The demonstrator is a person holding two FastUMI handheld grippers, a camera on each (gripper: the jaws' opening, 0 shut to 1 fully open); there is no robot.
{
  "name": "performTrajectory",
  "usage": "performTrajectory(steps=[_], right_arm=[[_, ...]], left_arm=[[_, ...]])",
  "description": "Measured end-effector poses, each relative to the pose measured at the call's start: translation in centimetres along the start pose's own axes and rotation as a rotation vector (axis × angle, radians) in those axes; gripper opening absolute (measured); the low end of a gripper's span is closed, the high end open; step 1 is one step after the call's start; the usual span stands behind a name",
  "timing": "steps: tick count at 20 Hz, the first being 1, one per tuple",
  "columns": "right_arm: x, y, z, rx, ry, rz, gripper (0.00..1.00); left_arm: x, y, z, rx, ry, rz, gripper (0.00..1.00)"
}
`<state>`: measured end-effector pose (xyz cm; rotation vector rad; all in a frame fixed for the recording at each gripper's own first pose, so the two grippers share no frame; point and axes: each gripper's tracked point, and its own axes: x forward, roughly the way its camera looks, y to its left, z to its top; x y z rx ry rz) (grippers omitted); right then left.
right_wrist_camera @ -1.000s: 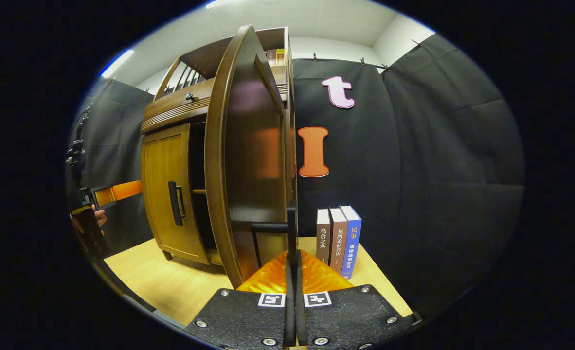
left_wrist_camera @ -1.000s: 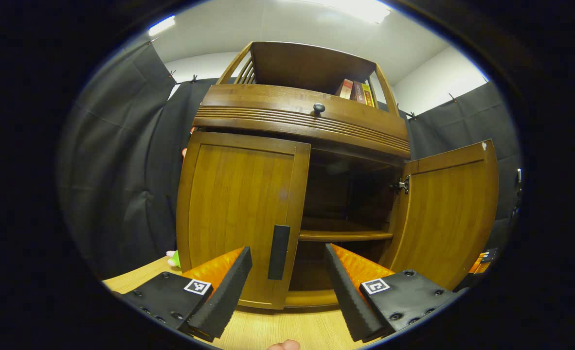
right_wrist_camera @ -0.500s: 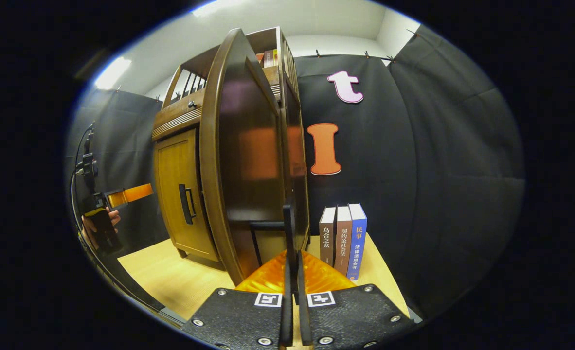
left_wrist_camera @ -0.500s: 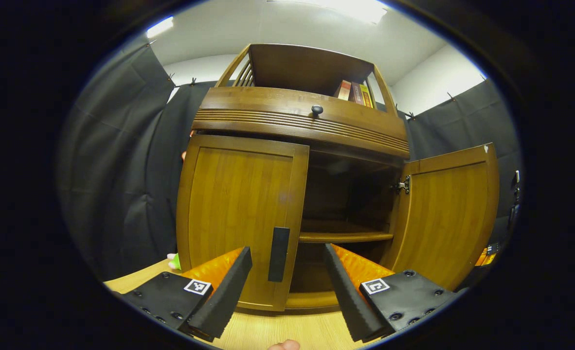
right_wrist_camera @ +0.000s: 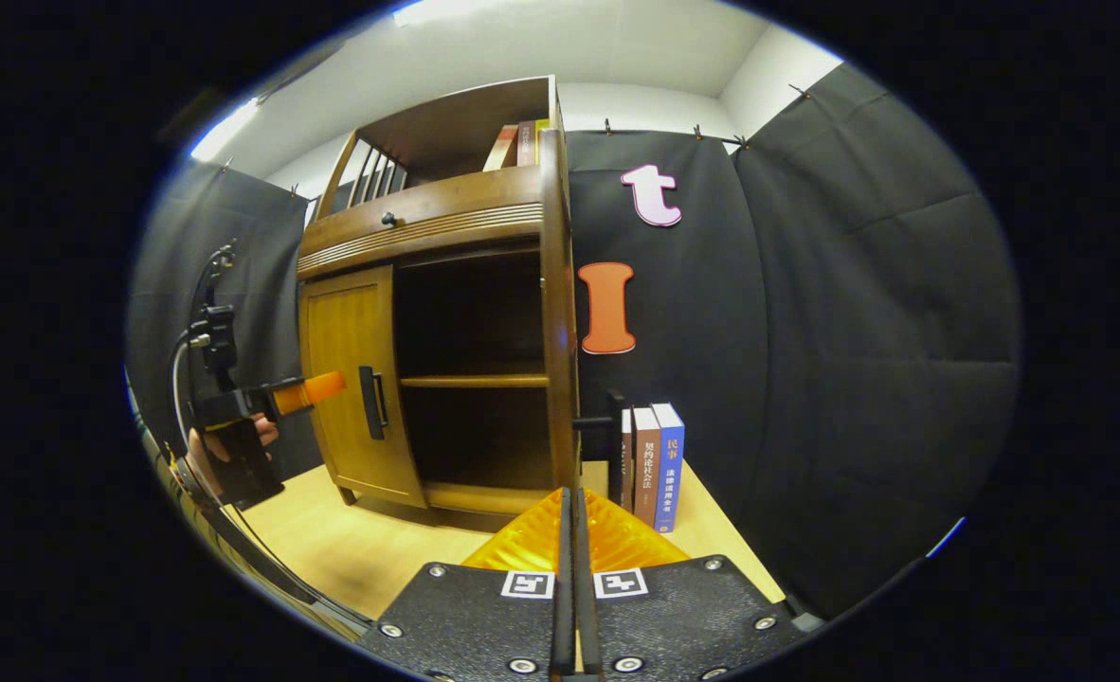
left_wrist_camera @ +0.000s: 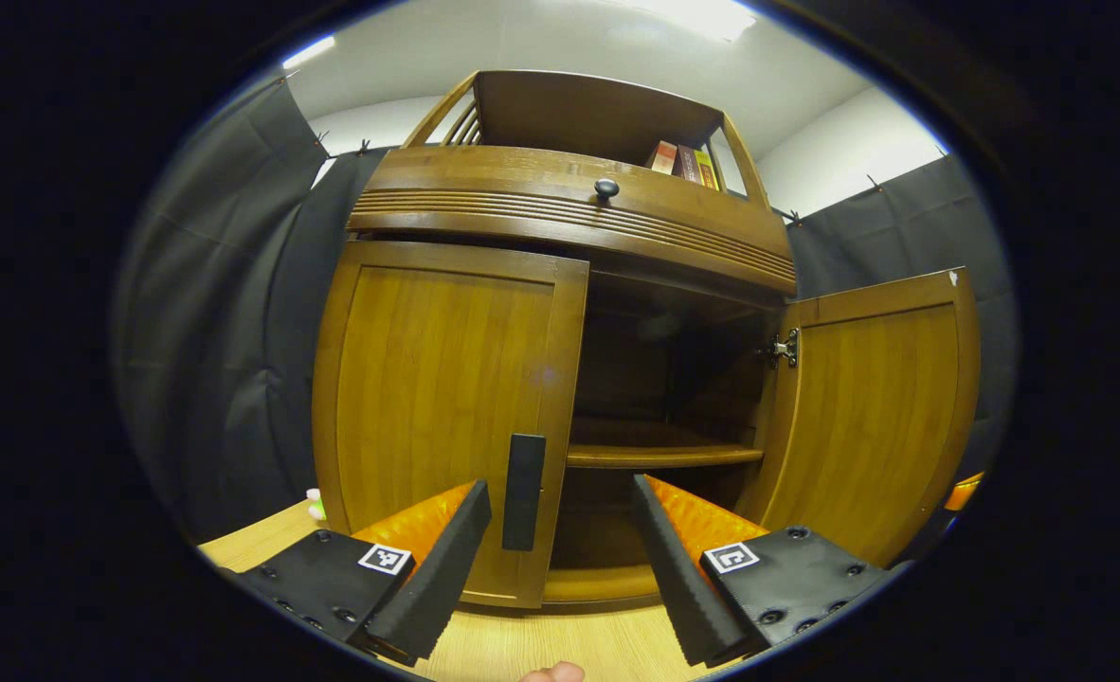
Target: Open the right door of the double-door shoe cabinet with the right hand, and open the left door with the left hand.
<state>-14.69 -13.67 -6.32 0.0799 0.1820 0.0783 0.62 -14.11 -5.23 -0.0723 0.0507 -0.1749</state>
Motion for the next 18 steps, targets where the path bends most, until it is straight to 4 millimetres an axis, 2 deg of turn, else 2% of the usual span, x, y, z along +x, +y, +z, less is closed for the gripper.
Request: performTrajectory(steps=[2,4,5,6,7,10,13,14,15,18], right_arm=[[0.3,2.6,0.8,0.021,-0.014,0.022,0.01],[1.4,5.2,0.8,0.059,-0.011,0.041,0.02],[2.2,6.3,0.8,0.071,-0.011,0.051,0.13],[3.0,7.2,0.6,0.074,-0.011,0.057,0.03],[3.6,7.7,0.4,0.075,-0.008,0.052,0.05],[5.3,9.1,-0.6,0.061,0.005,0.057,0.49],[6.2,8.7,-0.8,-0.005,-0.016,0.015,0.94],[6.4,8.6,-0.9,-0.02,-0.019,0.007,0.94],[6.5,8.9,-1.1,-0.027,-0.016,0.011,0.85],[6.2,9.4,-1.3,-0.013,-0.018,0.03,0.85]], left_arm=[[0.2,0.1,-0.3,-0.007,0.004,-0.003,0.94],[0.7,0.8,-0.8,-0.003,0.02,0.009,0.95],[1.4,1.5,-1.1,0.003,0.023,0.025,0.95],[2.0,2.0,-1.3,0.008,0.024,0.032,0.94],[2.5,2.4,-1.5,0.013,0.023,0.037,0.94],[4.5,3.6,-2.1,0.032,0.033,0.05,0.95],[6.4,4.0,-2.9,0.072,0.045,0.058,0.95],[7.1,4.0,-3.2,0.09,0.047,0.057,0.94],[7.7,3.9,-3.6,0.101,0.053,0.055,0.95],[9.7,4.3,-5.9,0.126,0.091,0.08,0.94]])
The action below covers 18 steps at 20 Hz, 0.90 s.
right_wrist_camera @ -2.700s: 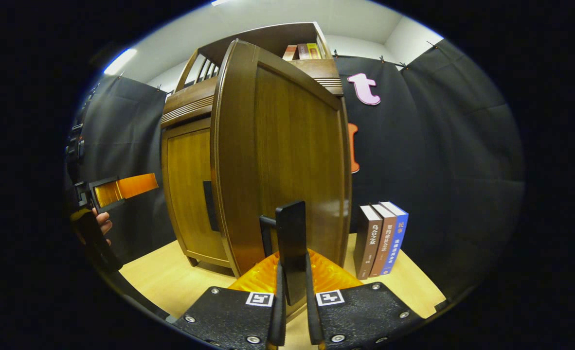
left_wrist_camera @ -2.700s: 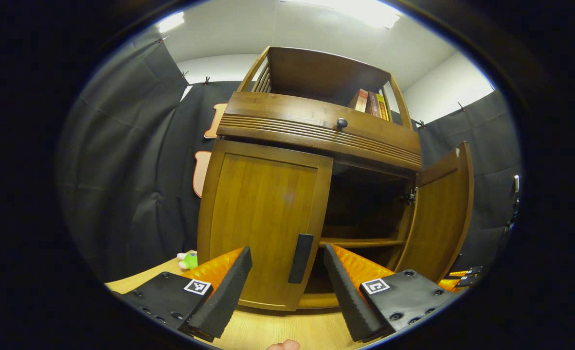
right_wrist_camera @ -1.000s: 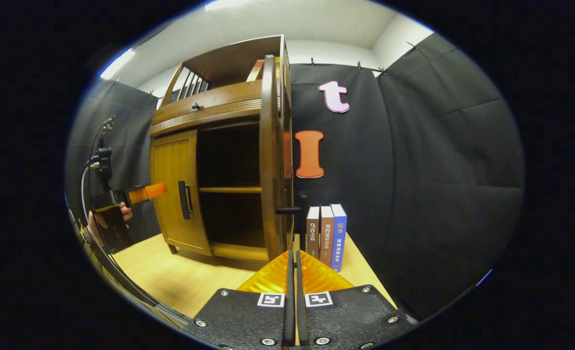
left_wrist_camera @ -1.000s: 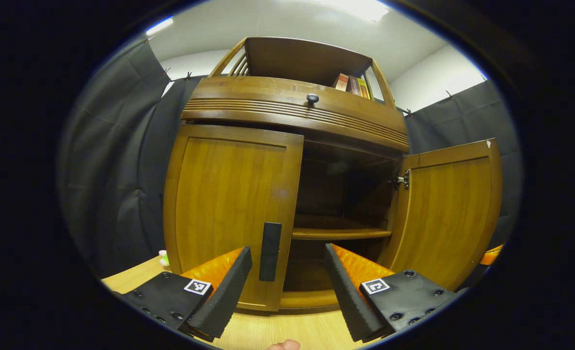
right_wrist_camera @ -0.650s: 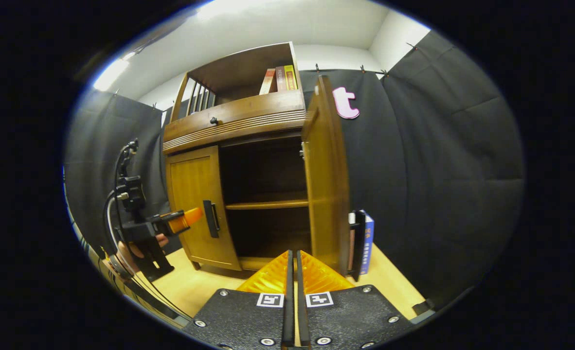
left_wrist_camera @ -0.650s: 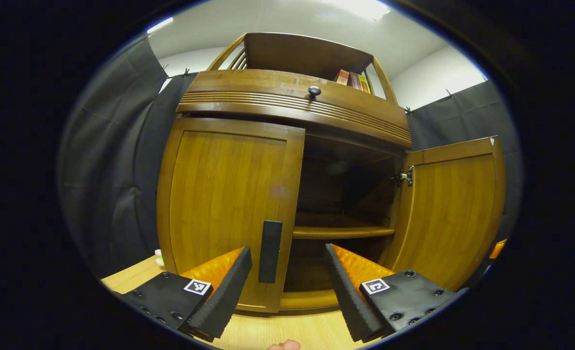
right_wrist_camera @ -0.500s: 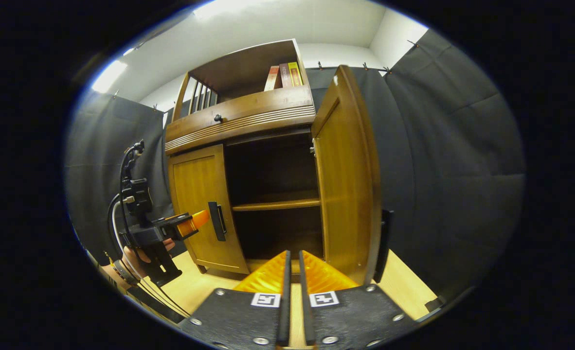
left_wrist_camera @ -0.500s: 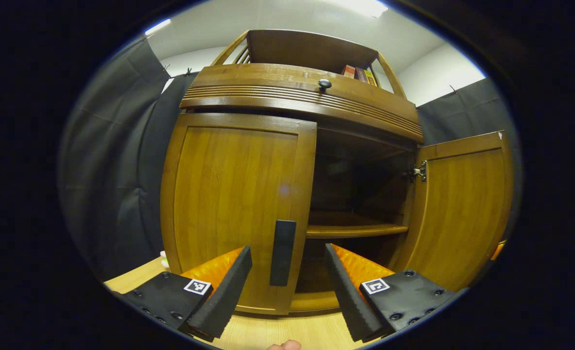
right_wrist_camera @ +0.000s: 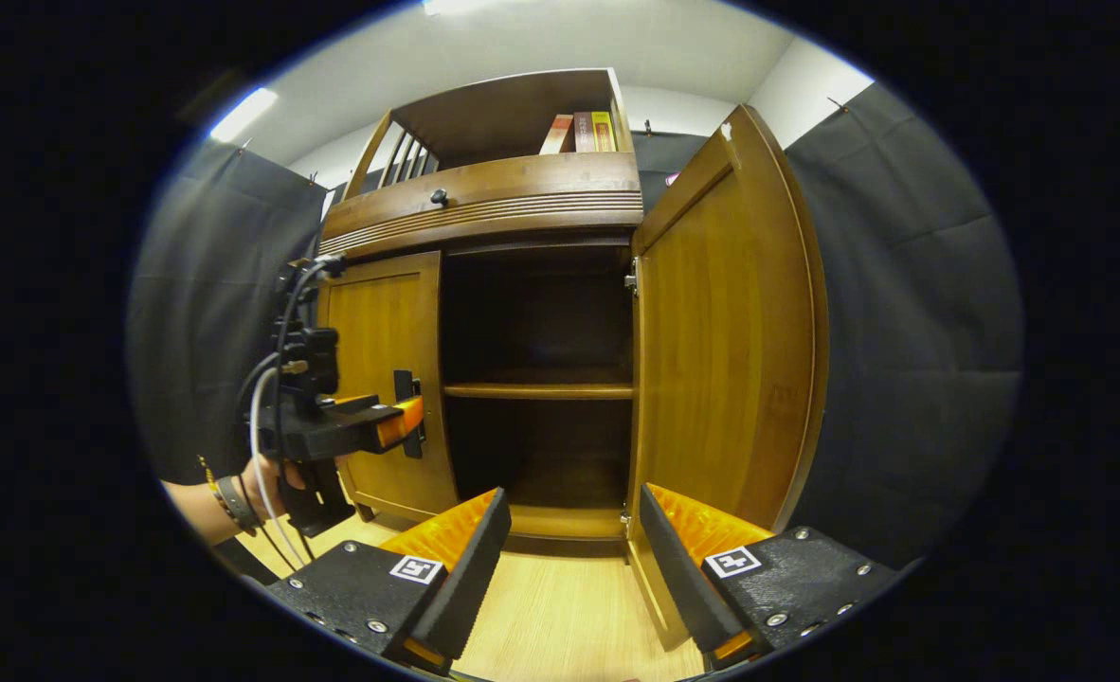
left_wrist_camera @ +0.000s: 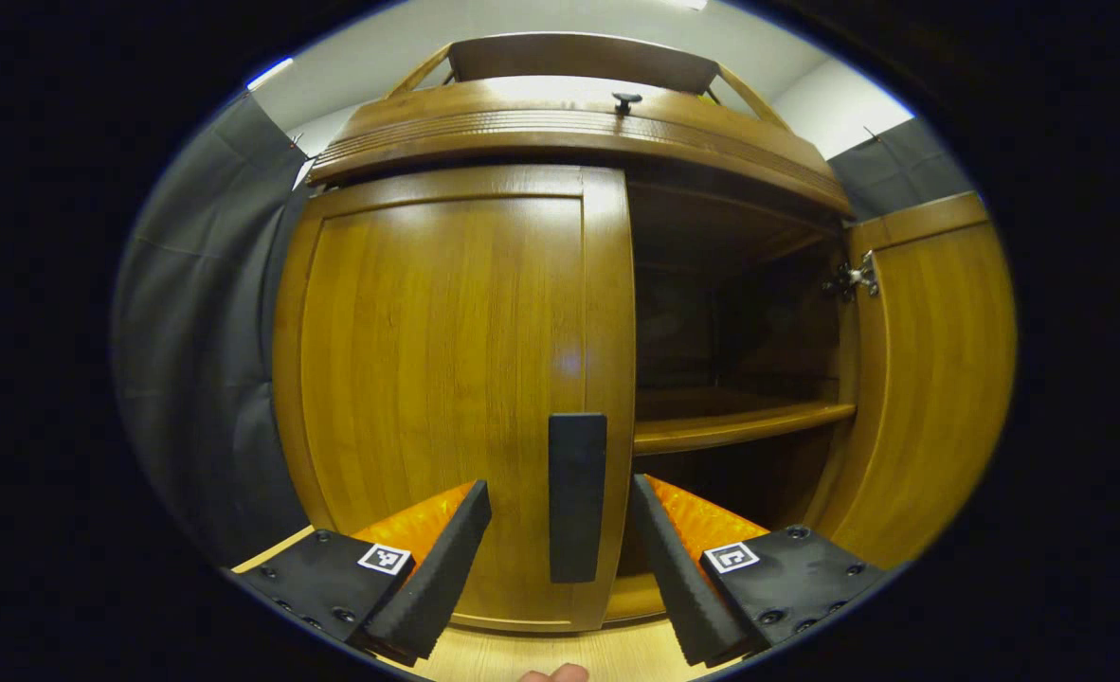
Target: Open the right door of the double-door shoe cabinet with the right hand, and open the left door with the left hand.
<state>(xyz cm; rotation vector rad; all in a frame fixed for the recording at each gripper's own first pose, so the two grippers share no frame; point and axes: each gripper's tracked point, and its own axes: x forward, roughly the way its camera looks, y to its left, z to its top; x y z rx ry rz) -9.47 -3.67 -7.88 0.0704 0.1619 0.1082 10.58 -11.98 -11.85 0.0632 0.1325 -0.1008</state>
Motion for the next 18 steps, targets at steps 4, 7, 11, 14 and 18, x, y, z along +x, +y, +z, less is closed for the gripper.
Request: performTrajectory(steps=[4,7,11,14,18], right_arm=[[-0.1,-0.1,-1.0,0.048,0.025,0.002,0.85],[-0.2,-1.1,-1.3,0.059,0.024,-0.024,0.85],[-0.2,-2.3,-1.9,0.078,0.039,-0.049,0.85],[-0.5,-2.6,-1.8,0.064,0.039,-0.057,0.85],[-0.4,-2.2,-1.8,0.055,0.042,-0.048,0.85]], left_arm=[[2.1,0.2,-1.8,-0.002,0.044,0.014,0.96],[2.5,0.1,-1.9,-0.002,0.028,-0.004,0.78],[2.5,-1.0,-1.6,-0.009,0.018,-0.043,0.48],[2.2,-1.0,-1.7,-0.015,0.024,-0.045,0.34],[-0.1,-0.6,-1.3,-0.013,0.031,-0.041,0.33]])
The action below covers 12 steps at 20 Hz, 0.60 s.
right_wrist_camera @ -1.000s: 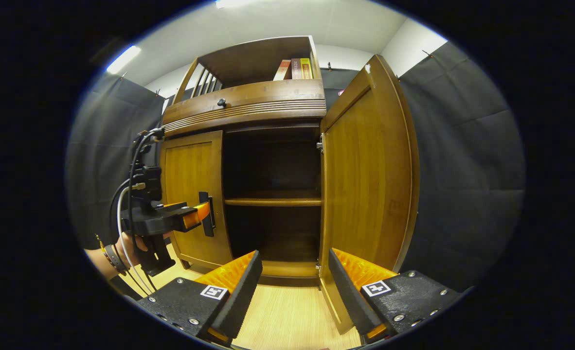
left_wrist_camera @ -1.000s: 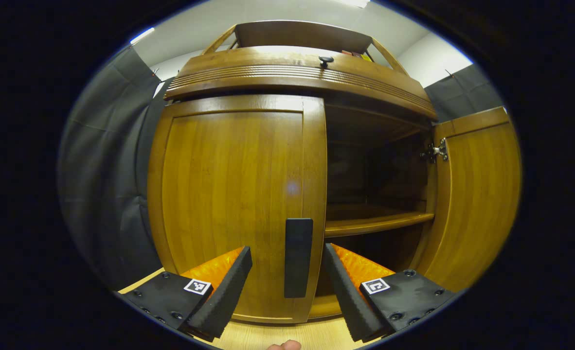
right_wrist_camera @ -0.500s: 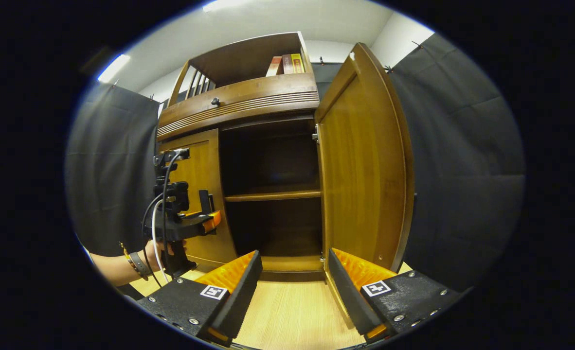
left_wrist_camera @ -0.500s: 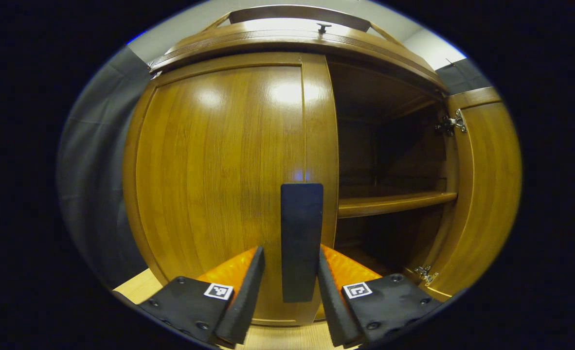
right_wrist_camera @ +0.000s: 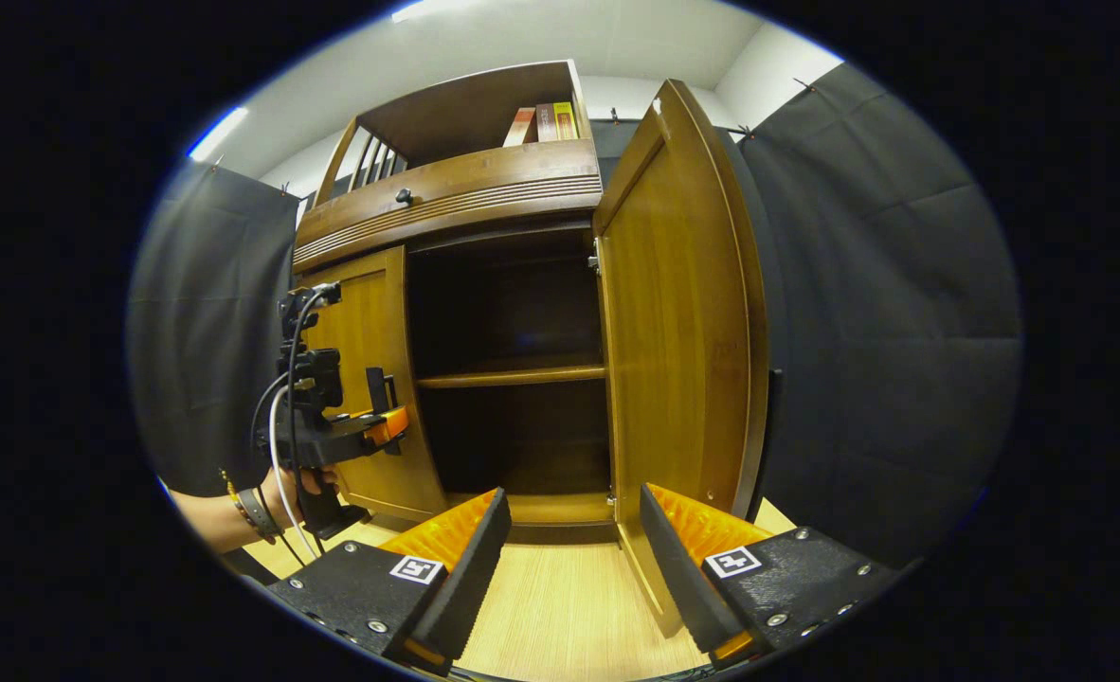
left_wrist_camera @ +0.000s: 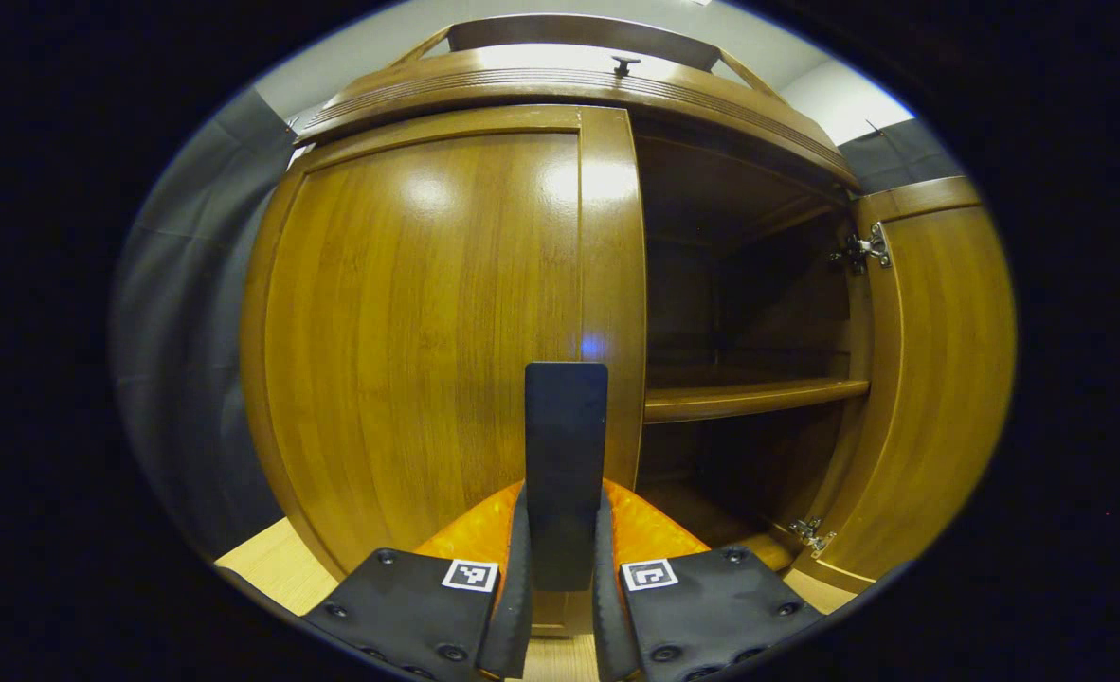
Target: Open the right door of the double-door shoe cabinet with the right hand, and open the left door with the left hand.
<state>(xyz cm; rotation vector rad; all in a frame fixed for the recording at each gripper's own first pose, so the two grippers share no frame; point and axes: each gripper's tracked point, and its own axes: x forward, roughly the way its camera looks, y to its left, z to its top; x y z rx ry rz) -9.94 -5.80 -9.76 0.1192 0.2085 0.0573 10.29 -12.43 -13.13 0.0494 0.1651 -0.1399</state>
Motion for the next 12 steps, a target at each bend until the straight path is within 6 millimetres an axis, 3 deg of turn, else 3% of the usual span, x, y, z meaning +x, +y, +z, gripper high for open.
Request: performTrajectory(steps=[5,12], right_arm=[[0.6,1.4,-0.2,-0.015,0.011,0.047,0.85],[2.1,4.2,0.1,-0.009,0.0,0.118,0.85]], left_arm=[[-5.1,0.8,-0.1,0.005,0.019,-0.026,0.33],[-13.7,5.6,0.2,0.013,0.012,0.094,0.33]])
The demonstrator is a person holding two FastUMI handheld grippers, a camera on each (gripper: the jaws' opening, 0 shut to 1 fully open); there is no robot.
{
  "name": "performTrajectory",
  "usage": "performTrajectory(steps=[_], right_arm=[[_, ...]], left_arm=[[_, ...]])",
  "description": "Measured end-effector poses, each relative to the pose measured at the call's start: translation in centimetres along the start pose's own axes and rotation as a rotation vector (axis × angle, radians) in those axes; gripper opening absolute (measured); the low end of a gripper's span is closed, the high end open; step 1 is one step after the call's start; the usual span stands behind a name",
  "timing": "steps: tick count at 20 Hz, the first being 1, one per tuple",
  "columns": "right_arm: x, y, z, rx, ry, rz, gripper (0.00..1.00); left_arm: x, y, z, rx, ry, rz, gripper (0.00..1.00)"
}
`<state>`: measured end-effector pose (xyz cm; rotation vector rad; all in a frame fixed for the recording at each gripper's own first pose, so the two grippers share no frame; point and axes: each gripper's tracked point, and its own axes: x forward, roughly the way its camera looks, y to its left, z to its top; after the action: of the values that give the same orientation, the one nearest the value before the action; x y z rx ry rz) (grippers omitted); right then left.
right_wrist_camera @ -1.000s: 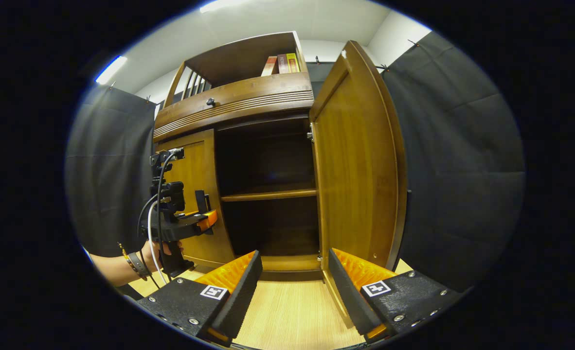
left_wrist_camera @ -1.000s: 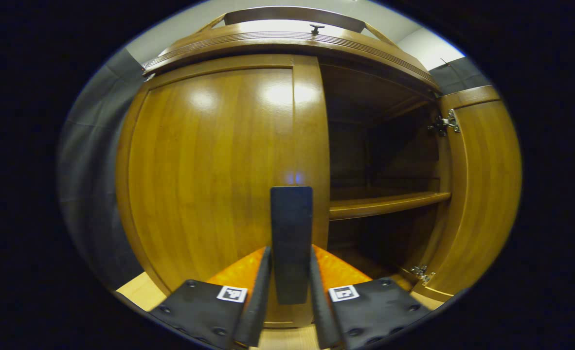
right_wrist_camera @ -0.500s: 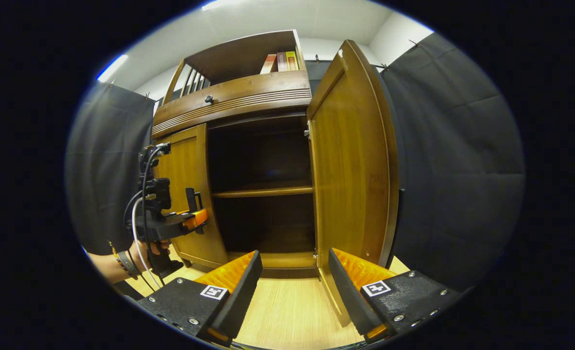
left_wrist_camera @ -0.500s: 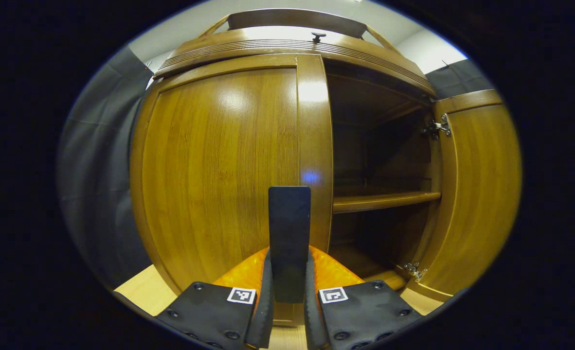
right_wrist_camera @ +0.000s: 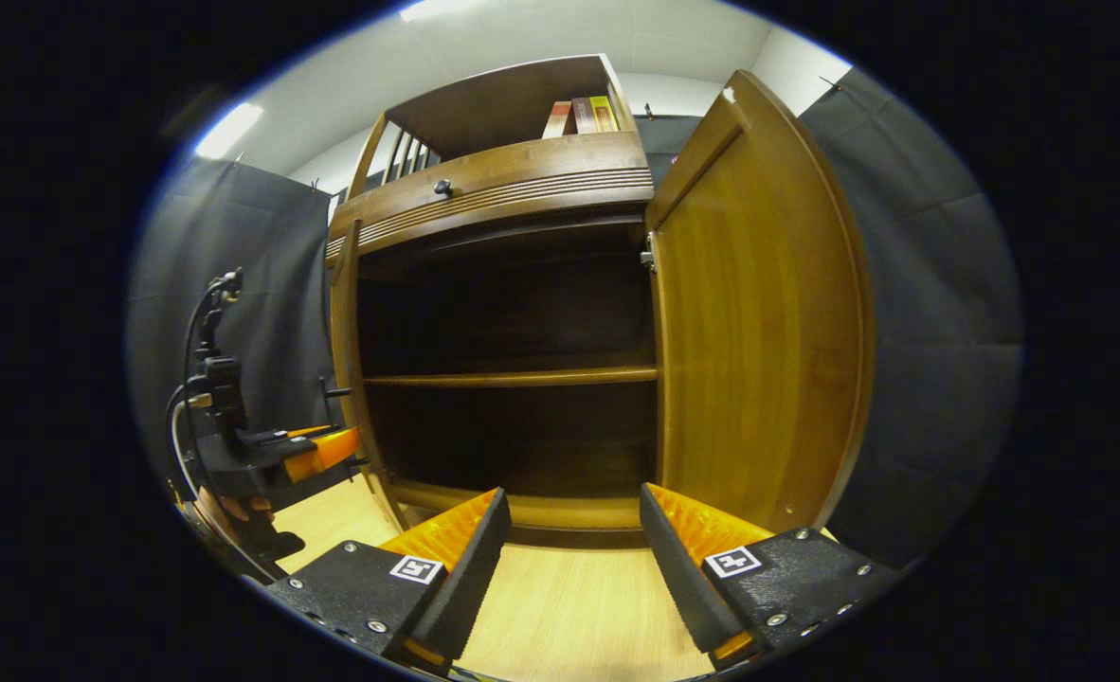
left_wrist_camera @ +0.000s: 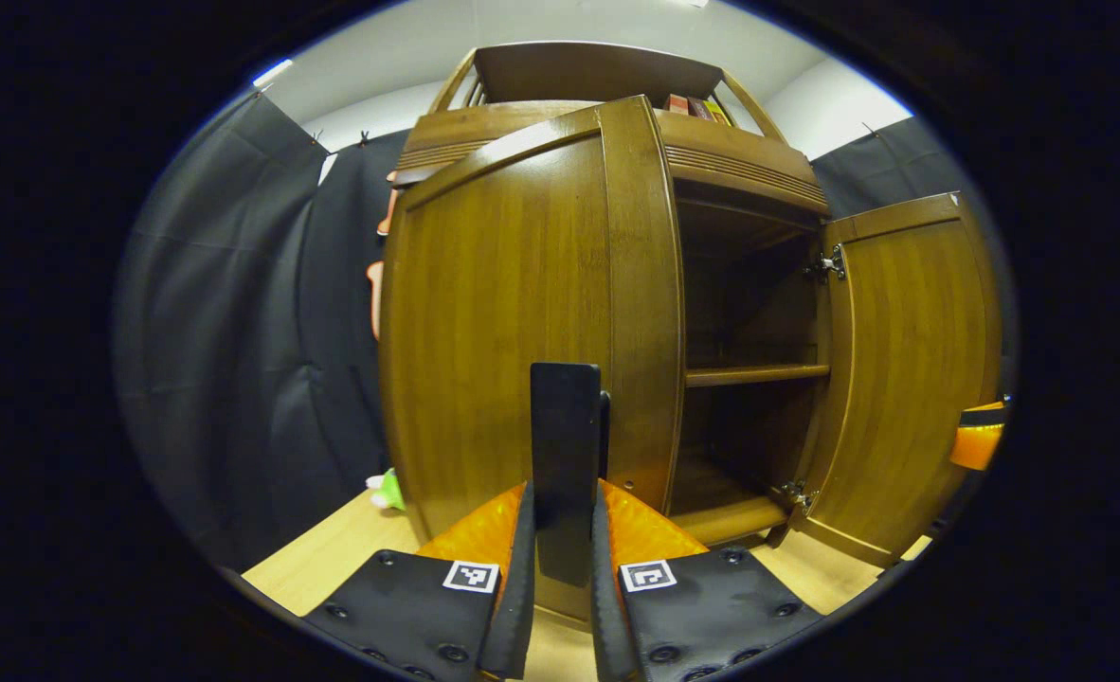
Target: Open the right door of the double-door shoe cabinet with the right hand, and open the left door with the left hand.
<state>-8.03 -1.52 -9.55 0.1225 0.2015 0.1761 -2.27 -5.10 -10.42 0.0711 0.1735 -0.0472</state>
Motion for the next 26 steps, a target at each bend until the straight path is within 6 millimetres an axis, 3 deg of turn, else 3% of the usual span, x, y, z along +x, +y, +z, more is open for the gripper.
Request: performTrajectory(steps=[2,4,6,11,14,17,18,19,22,23,24,26], right_arm=[[0.4,0.7,0.1,0.004,-0.003,0.012,0.85],[0.9,1.5,0.5,0.003,-0.011,0.025,0.85],[1.2,2.2,0.7,-0.002,-0.015,0.034,0.85],[1.6,3.8,1.2,-0.006,-0.024,0.029,0.85],[1.0,5.1,0.9,-0.008,-0.029,0.014,0.85],[1.5,6.1,0.8,-0.013,-0.036,-0.006,0.85],[1.6,6.7,0.8,-0.008,-0.036,-0.008,0.96],[1.9,7.1,0.6,-0.007,-0.034,-0.01,0.85],[2.6,8.8,0.6,0.011,-0.035,-0.011,0.85],[2.7,9.3,0.7,0.012,-0.036,-0.013,0.96],[3.0,9.7,0.7,0.009,-0.037,-0.014,0.85],[3.3,10.3,0.8,0.001,-0.037,-0.022,0.85]], left_arm=[[-2.2,2.2,-0.3,0.014,-0.003,0.053,0.33],[-4.2,4.1,0.8,0.023,-0.033,0.079,0.33],[-5.0,4.3,2.4,0.055,-0.062,0.071,0.32],[-5.7,5.9,2.9,0.084,-0.065,0.103,0.31],[-6.4,9.7,2.5,0.066,-0.064,0.146,0.31],[-6.8,12.9,2.1,0.09,-0.062,0.187,0.21],[-6.7,13.5,2.2,0.073,-0.064,0.163,0.08],[-6.8,14.0,2.3,0.048,-0.067,0.141,0.12],[-6.7,16.4,2.4,0.045,-0.073,0.066,0.11],[-6.7,17.3,2.4,0.042,-0.085,0.043,0.11],[-6.5,18.2,2.5,0.023,-0.088,0.018,0.12],[-6.3,19.0,2.5,0.032,-0.082,-0.041,0.09]])
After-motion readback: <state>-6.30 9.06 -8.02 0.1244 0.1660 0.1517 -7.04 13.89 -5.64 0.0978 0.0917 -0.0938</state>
